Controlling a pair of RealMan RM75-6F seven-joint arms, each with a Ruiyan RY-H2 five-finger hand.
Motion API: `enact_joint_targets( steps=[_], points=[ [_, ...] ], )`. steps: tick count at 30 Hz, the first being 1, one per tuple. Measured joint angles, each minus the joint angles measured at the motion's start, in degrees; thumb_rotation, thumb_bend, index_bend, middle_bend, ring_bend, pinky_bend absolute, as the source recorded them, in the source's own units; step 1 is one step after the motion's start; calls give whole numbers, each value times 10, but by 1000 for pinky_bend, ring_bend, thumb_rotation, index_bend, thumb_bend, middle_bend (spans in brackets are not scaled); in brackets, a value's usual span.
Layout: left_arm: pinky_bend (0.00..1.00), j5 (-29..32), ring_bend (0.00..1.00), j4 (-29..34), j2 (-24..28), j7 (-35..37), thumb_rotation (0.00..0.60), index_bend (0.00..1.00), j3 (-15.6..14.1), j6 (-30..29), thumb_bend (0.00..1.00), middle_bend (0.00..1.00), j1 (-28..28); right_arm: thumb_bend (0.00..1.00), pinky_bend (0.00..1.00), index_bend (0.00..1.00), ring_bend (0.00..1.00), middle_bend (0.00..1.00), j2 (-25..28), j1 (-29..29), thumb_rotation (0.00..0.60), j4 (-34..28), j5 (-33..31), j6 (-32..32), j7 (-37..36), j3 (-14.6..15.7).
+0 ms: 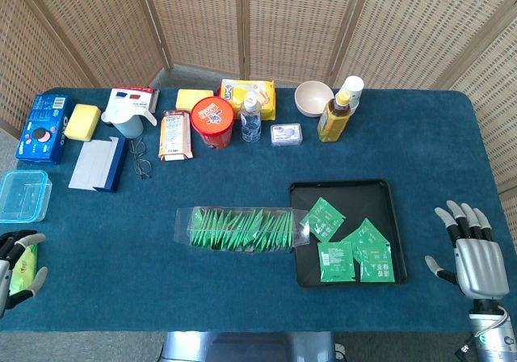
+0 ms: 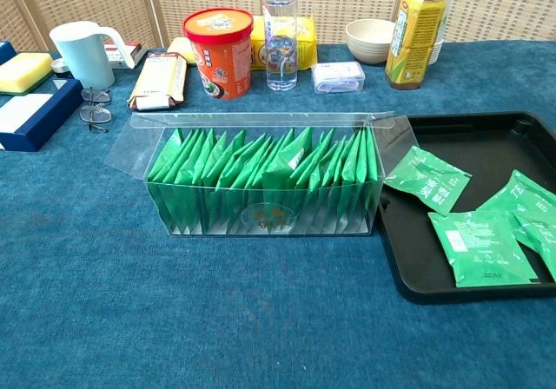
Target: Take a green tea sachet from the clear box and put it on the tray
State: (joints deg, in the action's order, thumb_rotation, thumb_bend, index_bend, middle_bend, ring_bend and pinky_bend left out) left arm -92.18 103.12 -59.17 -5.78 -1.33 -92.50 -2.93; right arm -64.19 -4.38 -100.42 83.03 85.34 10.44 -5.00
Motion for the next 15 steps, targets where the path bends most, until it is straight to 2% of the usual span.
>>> enact_joint_targets(
  steps=[15],
  points=[
    [304, -5, 207, 0, -1, 9, 600, 282, -4, -5, 309, 250, -4, 222, 0, 127, 0, 19, 7, 5, 600, 5, 5, 5, -20, 2]
  ],
)
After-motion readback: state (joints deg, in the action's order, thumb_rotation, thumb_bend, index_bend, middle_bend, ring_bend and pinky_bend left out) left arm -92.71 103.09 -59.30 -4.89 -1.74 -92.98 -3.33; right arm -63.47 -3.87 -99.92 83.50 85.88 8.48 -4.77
